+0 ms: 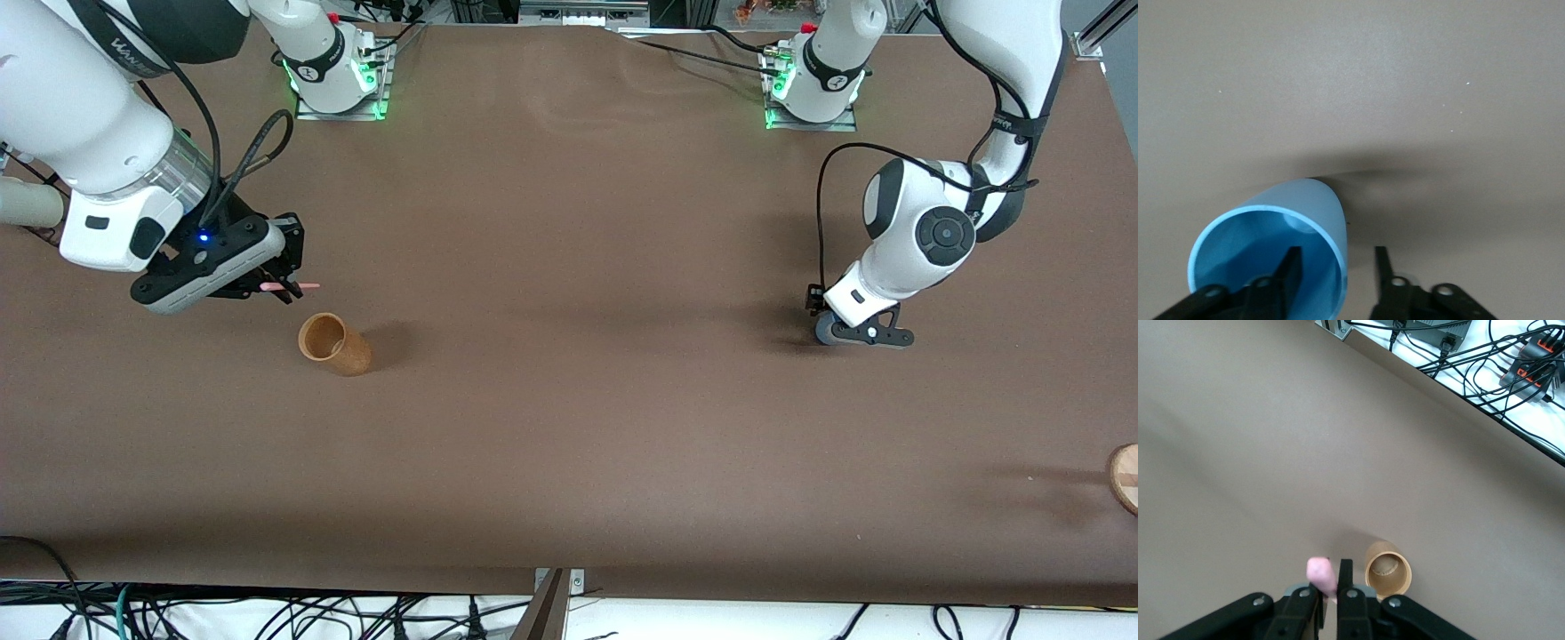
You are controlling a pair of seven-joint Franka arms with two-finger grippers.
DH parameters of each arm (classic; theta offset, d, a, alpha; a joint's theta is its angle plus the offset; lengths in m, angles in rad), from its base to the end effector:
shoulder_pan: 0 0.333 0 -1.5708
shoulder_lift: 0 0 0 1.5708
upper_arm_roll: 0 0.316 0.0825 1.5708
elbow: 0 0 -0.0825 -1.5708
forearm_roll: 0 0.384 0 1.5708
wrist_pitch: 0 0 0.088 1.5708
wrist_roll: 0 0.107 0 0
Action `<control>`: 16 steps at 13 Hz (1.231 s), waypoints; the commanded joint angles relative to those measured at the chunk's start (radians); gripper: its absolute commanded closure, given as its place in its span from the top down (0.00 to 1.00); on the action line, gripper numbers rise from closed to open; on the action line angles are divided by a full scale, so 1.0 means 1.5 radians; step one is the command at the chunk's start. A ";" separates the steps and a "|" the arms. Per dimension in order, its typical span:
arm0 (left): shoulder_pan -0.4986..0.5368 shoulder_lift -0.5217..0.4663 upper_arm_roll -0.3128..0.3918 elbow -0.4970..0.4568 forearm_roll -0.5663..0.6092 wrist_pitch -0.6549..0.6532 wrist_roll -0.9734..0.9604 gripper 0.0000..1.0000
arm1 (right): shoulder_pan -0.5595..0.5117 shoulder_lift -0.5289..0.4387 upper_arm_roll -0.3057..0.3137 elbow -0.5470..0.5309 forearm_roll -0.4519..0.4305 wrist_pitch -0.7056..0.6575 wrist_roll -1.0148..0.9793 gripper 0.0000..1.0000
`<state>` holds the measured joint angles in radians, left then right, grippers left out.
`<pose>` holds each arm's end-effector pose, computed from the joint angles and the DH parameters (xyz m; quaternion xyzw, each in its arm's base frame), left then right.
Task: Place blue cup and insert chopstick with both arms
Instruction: 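Carry the blue cup with the left gripper to the table's middle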
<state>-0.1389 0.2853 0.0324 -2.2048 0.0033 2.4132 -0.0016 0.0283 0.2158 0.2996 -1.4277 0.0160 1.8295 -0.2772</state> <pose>0.5430 -0.0579 0.2443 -0.9978 0.0541 0.0380 0.0077 0.6131 0.1880 0.5951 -0.9515 -0.2890 -0.0965 0.0415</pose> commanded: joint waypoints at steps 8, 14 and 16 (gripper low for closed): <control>-0.113 0.041 -0.030 0.201 0.008 -0.139 -0.222 0.00 | -0.006 0.003 0.005 0.008 0.011 -0.008 -0.001 0.00; -0.302 0.270 -0.030 0.555 -0.021 -0.259 -0.594 0.00 | -0.005 0.003 0.005 0.001 0.011 -0.011 -0.005 0.00; -0.337 0.334 -0.030 0.629 -0.022 -0.255 -0.676 0.00 | -0.006 0.003 0.005 0.001 0.011 -0.011 -0.008 0.00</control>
<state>-0.6084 0.6605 -0.0276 -1.4336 -0.0089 2.0687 -0.9236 0.0277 0.2242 0.2997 -1.4291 0.0172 1.8253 -0.2782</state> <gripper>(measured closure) 0.947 0.921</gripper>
